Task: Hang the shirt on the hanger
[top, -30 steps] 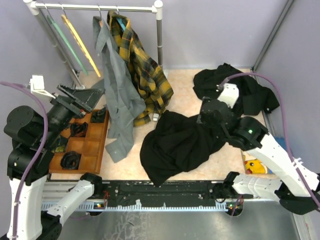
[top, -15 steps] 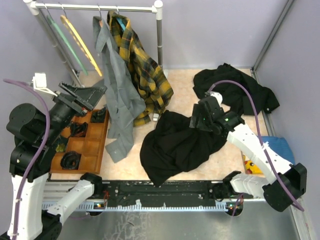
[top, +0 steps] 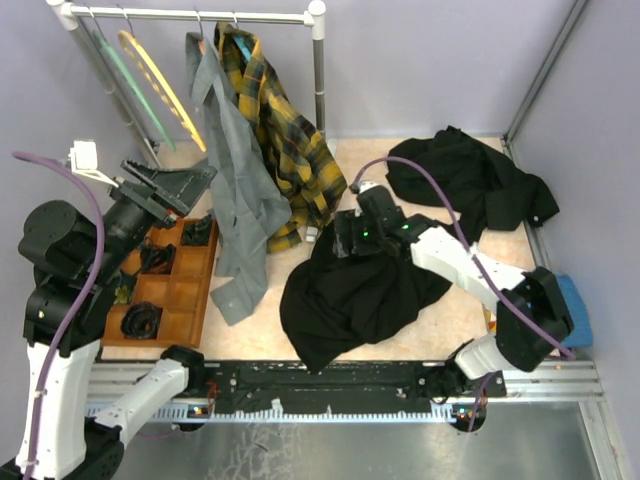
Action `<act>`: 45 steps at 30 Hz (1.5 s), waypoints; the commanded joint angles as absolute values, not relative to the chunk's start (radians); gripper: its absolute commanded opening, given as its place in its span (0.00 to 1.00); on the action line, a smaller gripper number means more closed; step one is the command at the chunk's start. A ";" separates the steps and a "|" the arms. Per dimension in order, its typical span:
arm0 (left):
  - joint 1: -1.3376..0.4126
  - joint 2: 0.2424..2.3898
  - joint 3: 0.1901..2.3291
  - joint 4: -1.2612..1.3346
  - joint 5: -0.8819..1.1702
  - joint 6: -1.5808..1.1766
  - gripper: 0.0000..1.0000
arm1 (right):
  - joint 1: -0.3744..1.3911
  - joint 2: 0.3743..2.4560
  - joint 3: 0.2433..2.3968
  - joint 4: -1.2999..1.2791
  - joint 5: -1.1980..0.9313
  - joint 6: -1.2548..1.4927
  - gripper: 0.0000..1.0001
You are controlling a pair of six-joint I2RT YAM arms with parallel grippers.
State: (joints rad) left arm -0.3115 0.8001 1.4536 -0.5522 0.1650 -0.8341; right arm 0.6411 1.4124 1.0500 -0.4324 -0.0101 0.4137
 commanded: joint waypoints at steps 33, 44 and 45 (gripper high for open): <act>-0.307 0.819 1.526 -0.492 0.216 -0.847 0.99 | 0.744 1.435 2.068 -0.559 -0.047 0.458 0.00; -0.306 0.762 1.410 -0.578 0.167 -0.732 0.99 | 0.506 0.961 1.375 -0.859 0.692 0.548 0.26; -0.306 0.753 1.383 -0.586 0.166 -0.717 0.99 | 0.504 0.945 1.365 -0.893 0.743 0.539 0.37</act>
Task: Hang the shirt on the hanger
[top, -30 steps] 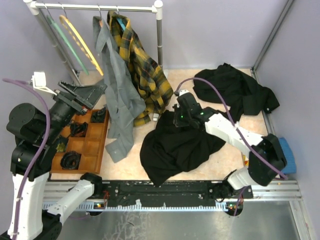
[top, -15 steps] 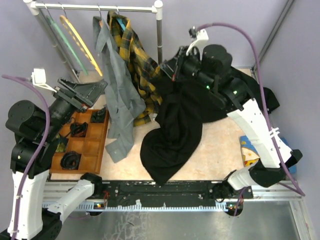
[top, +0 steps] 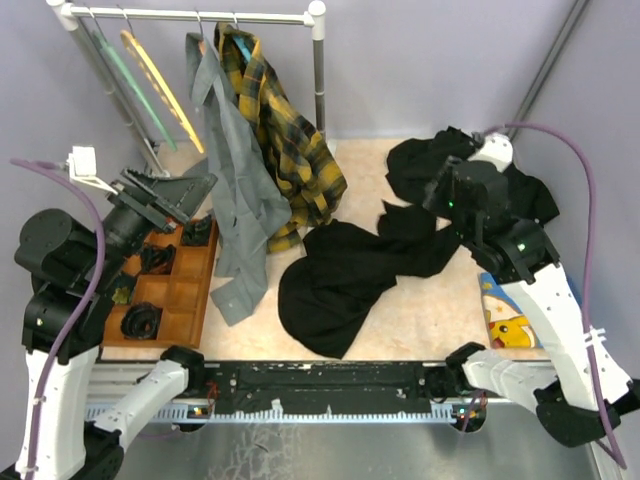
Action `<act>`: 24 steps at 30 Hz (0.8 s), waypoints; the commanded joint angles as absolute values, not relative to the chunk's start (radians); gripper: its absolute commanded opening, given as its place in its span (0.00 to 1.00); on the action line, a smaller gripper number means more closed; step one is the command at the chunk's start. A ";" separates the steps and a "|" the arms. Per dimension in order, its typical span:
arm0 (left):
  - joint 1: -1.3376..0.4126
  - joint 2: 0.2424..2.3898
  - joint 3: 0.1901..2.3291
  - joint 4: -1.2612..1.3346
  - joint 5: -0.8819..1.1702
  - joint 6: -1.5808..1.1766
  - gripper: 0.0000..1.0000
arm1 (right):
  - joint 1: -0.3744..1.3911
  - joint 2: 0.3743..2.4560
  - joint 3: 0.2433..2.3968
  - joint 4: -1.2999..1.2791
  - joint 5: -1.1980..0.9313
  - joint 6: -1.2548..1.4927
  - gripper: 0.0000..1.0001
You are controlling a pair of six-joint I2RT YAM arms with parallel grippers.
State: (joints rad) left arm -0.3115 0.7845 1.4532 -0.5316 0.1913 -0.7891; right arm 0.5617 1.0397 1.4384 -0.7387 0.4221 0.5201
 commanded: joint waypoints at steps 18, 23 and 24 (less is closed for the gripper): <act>-0.307 0.729 1.139 -0.753 0.080 -0.479 0.99 | 0.747 1.171 1.212 -0.685 0.218 0.296 0.75; -0.307 0.723 1.119 -0.770 0.072 -0.464 0.99 | 0.794 1.288 1.114 -0.556 0.190 0.307 0.79; -0.307 0.725 1.116 -0.784 0.076 -0.464 0.99 | 0.794 1.306 1.100 -0.534 0.199 0.301 0.81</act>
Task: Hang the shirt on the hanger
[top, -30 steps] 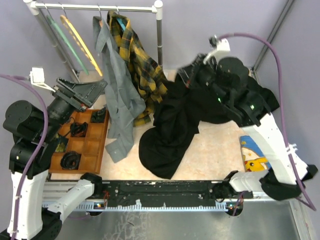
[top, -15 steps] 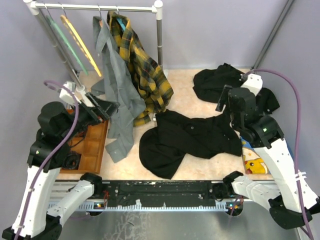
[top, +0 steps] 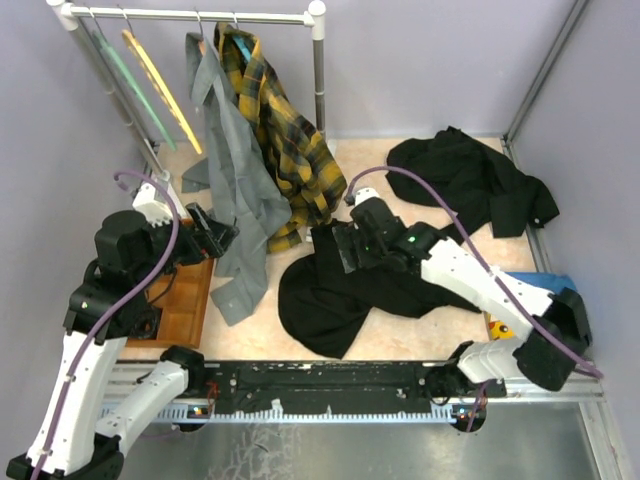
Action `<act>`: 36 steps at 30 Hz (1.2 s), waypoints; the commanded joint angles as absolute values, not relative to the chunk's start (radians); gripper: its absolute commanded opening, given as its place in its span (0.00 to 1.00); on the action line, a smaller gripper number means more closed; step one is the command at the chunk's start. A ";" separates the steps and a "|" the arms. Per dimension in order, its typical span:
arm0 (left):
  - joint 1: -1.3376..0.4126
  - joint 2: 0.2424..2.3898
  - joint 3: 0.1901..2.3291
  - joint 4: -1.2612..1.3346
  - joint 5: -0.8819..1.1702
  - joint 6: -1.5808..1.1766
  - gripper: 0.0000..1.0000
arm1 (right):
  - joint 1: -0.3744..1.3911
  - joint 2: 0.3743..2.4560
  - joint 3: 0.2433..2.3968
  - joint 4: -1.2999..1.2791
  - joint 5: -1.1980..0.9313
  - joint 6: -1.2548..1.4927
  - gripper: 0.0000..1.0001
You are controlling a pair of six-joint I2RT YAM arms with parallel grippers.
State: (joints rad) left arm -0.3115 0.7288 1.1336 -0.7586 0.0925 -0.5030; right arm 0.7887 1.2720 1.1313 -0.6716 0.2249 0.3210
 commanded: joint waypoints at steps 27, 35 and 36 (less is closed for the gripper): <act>-0.307 0.682 1.045 -0.826 0.091 -0.489 0.99 | 0.698 1.261 1.279 -0.565 0.084 0.239 0.00; -0.307 0.668 1.049 -0.815 0.085 -0.496 0.99 | 0.698 1.288 1.864 -0.713 0.184 0.207 0.00; -0.307 0.666 1.049 -0.813 0.089 -0.501 0.99 | 0.698 1.323 1.973 -0.753 0.184 0.197 0.00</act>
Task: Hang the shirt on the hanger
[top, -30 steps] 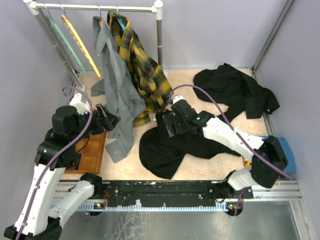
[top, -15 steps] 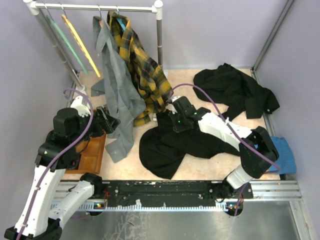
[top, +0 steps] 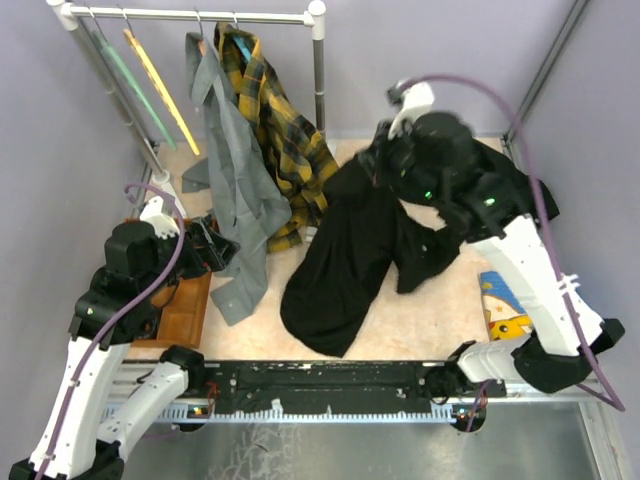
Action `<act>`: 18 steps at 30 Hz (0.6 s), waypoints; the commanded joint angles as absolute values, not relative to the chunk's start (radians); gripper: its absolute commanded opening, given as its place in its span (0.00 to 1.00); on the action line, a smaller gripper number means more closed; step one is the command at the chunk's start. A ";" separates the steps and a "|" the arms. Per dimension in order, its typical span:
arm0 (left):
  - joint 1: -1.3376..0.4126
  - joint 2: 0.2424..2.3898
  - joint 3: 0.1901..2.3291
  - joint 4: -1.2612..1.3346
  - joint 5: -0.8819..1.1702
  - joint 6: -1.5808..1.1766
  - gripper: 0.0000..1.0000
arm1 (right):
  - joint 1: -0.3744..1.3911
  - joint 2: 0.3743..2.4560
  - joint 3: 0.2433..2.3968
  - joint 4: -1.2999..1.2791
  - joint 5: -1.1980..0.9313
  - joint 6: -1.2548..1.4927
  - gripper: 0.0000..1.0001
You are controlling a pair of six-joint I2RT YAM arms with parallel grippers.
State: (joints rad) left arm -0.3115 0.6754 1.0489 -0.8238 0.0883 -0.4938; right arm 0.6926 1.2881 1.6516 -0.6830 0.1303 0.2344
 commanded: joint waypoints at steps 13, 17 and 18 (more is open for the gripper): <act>-0.307 0.633 1.059 -0.813 0.099 -0.513 0.99 | 0.698 1.549 2.510 -0.760 0.099 0.222 0.00; -0.307 0.618 1.055 -0.817 0.097 -0.510 0.99 | 0.698 1.559 2.526 -0.784 0.104 0.227 0.00; -0.307 0.615 1.051 -0.813 0.100 -0.506 0.99 | 0.698 1.558 2.522 -0.791 0.107 0.230 0.00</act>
State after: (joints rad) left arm -0.3115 0.6338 1.0489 -0.8230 0.0959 -0.5083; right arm 0.6930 1.5726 2.5130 -0.8391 0.1253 0.2188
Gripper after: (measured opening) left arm 0.993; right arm 0.015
